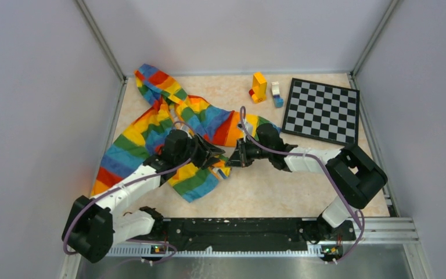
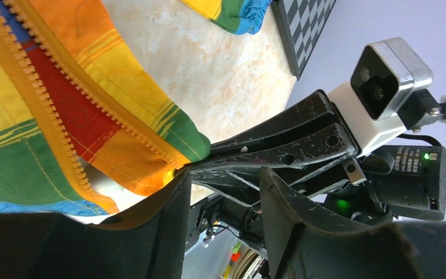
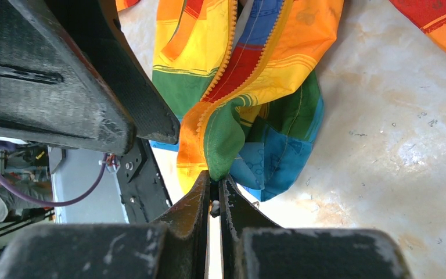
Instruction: Zip up the jacket
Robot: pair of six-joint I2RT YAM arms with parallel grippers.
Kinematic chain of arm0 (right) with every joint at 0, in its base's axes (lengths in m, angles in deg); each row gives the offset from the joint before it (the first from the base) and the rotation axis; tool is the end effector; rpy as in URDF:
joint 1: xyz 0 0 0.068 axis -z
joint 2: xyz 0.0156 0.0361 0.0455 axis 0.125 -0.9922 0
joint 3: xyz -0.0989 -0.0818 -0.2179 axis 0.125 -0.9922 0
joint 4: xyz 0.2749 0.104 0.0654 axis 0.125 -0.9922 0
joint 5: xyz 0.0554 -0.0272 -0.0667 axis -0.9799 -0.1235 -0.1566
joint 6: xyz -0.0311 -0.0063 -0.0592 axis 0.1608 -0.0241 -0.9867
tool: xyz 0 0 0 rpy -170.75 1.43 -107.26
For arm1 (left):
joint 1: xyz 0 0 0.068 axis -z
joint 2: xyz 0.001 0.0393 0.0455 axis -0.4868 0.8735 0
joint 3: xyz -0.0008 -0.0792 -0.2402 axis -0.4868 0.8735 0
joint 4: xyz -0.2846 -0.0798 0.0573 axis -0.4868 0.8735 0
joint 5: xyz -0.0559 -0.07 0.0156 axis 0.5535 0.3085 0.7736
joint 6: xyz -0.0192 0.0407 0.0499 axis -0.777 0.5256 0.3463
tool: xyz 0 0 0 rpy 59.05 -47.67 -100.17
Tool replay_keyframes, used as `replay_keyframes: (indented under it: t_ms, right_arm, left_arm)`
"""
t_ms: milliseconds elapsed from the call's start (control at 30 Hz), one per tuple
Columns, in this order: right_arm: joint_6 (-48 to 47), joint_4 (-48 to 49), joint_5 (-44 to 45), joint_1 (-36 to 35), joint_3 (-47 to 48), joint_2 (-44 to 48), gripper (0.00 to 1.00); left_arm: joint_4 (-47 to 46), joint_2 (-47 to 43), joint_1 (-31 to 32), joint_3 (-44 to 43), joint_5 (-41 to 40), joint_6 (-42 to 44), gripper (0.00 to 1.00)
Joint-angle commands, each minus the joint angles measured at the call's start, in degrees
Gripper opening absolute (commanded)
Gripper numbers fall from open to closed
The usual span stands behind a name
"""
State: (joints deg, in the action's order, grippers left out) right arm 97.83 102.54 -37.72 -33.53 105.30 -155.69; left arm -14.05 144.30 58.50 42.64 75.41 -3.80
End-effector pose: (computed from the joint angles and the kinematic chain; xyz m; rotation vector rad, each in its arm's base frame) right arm 0.2563 0.2613 0.1214 -0.5881 2.2137 1.3648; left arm 0.2494 -0.1599 0.1733 -0.7711 2.3329 -1.3173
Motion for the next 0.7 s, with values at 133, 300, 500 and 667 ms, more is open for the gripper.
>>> replay_keyframes:
  t_ms: [133, 300, 500, 667]
  right_arm:
    - [0.9, 3.2, -0.8, 0.1, 1.4, 0.4, 0.00]
    - [0.9, 3.2, -0.6, 0.1, 1.2, 0.4, 0.00]
    - [2.2, 4.3, -1.5, 0.1, 0.9, 0.7, 0.00]
    - [2.8, 4.7, -2.1, 0.1, 1.1, 0.6, 0.00]
  left_arm:
    - [-4.1, 0.8, 0.3, 2.7, -0.2, 0.8, 0.43]
    - [-3.9, 1.0, 0.7, 2.6, -0.5, 1.2, 0.44]
    - [-6.6, 2.3, 0.8, 3.5, -1.1, 1.2, 0.45]
    - [-9.0, 4.9, 0.9, 2.9, -1.3, 2.0, 0.42]
